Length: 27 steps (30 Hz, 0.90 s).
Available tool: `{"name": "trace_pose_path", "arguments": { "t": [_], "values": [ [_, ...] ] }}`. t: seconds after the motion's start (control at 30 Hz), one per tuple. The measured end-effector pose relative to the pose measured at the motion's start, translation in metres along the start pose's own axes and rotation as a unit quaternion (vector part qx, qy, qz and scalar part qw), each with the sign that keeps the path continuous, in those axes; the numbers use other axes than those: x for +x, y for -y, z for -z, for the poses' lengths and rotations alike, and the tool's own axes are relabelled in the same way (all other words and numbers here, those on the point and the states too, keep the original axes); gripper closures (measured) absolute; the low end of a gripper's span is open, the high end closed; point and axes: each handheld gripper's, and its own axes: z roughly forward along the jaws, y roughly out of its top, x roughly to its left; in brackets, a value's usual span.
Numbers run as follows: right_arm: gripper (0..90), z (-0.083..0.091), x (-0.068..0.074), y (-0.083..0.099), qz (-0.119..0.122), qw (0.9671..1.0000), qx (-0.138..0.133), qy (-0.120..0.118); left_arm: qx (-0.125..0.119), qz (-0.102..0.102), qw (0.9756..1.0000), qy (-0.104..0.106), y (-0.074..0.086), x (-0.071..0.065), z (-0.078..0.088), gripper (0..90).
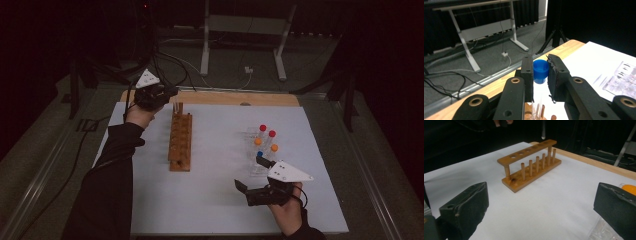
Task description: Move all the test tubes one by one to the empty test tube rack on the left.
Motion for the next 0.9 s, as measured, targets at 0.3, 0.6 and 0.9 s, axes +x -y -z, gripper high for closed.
{"name": "trace_pose_path", "arguments": {
  "t": [0.3,0.6,0.9],
  "values": [
    [0.0,0.002,-0.003,0.002,-0.003,1.0000,-0.001,-0.003,0.018,0.020,0.9996,-0.008,0.025,0.009,-0.020,77.3],
    [0.0,0.004,-0.002,0.001,-0.004,1.0000,-0.003,-0.007,0.030,0.032,0.9990,-0.008,0.050,0.009,-0.032,77.3],
    [0.0,0.005,-0.003,0.001,-0.007,0.9999,-0.002,-0.009,0.029,0.036,0.9988,-0.012,0.065,0.009,-0.036,77.3]
  ]
}}
